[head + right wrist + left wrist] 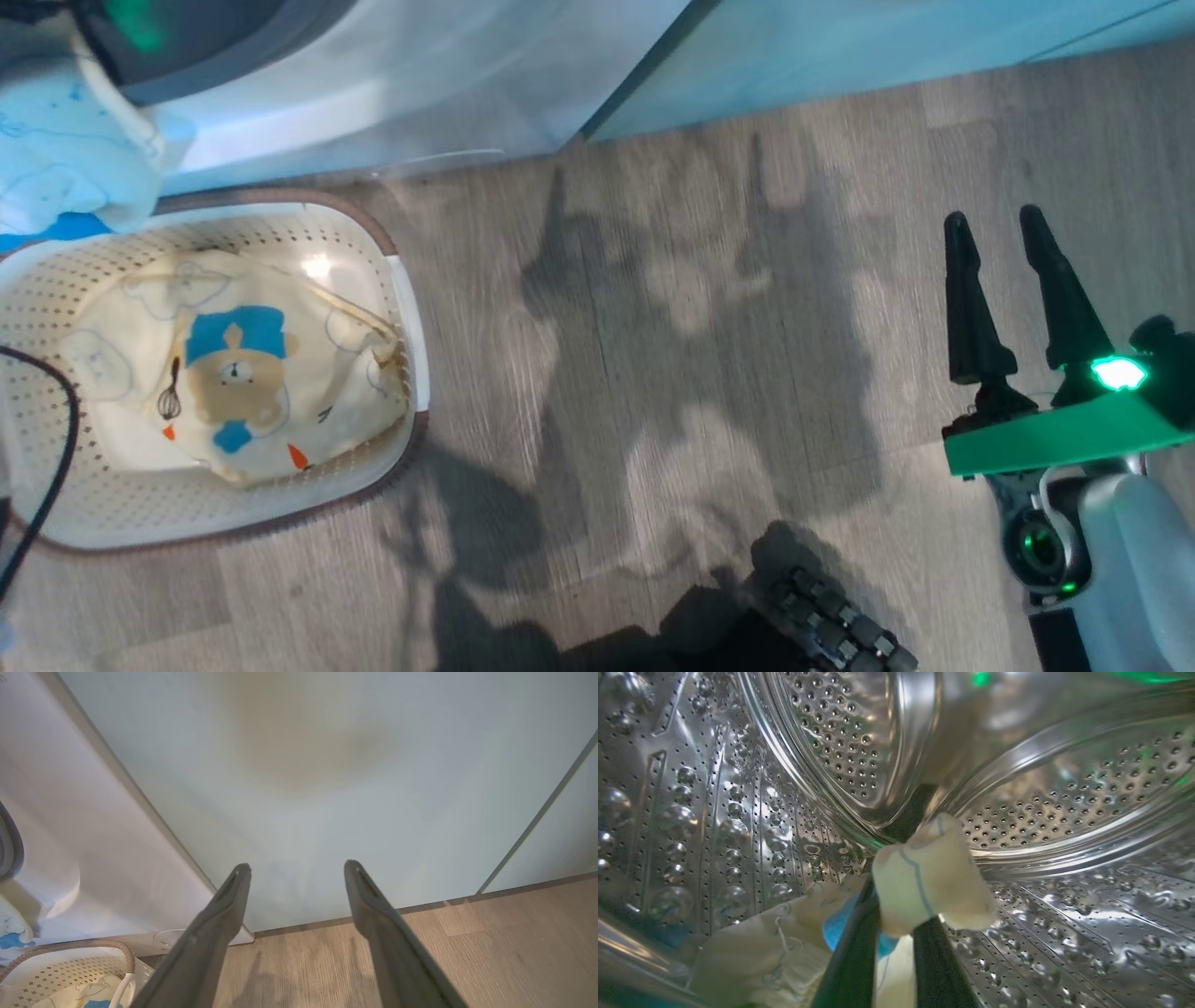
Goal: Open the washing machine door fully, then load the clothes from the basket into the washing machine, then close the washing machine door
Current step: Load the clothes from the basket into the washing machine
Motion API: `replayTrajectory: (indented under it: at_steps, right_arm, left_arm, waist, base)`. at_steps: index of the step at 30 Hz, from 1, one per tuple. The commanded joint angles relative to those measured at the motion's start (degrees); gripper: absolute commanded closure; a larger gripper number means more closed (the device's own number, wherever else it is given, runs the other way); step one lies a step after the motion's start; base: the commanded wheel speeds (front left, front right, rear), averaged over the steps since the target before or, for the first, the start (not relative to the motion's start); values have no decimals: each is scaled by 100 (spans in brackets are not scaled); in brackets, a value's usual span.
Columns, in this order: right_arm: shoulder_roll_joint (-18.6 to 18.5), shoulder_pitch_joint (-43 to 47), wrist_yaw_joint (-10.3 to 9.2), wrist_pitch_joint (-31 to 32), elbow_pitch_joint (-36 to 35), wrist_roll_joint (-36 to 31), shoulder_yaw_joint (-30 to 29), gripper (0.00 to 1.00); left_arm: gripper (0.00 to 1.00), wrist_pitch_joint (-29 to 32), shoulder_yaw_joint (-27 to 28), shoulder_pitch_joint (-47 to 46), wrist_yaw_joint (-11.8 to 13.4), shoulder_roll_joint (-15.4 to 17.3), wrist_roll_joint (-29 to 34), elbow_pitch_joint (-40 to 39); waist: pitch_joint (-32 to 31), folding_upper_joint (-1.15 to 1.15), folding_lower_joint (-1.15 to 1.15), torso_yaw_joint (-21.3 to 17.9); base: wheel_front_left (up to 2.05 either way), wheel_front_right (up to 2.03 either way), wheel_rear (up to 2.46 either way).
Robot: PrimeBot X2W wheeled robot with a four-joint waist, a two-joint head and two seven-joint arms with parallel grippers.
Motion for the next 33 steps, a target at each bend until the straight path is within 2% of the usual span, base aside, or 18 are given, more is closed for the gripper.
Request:
replayTrajectory:
  at_steps: [1,6,10,12,13,14,20,33]
  right_arm:
    - [-17,-2,-16,-54,-172,53,95,0]
    - [-17,-23,-16,-54,-168,53,101,0]
    - [-17,-35,-16,-54,-149,33,108,0]
    - [-17,-40,-16,-54,-130,16,116,0]
    - [-17,-36,-16,-54,-121,7,113,0]
    - [-17,-26,-16,-54,-111,-2,109,0]
    - [-17,109,-16,-54,-58,-80,26,0]
    - [-17,671,-16,-54,36,-337,-224,0]
  left_arm:
    - [100,-69,-4,-206,24,294,40,-97]
    - [100,-153,-112,-391,30,355,119,130]
    - [100,-190,-253,-432,-60,376,213,275]
    - [61,-214,-349,-400,-159,374,277,309]
    - [24,-225,-412,-365,-216,363,320,321]
    - [0,-235,-476,-320,-260,355,366,330]
    - [0,-255,-886,144,-460,266,629,472]
    - [0,-214,-1075,1680,-616,-320,305,551]
  waist:
    - [79,0,-1,-44]
    - [150,0,-1,-40]
    - [138,0,-1,-19]
    - [89,0,-1,-7]
    - [53,0,-1,2]
    - [8,0,-1,11]
    - [-418,0,-1,94]
    - [-1620,0,-1,531]
  base:
    - [0,0,0]
    - [0,0,0]
    - [0,0,0]
    - [0,0,0]
    - [0,0,0]
    - [0,0,0]
    - [0,0,0]
    - [0,0,0]
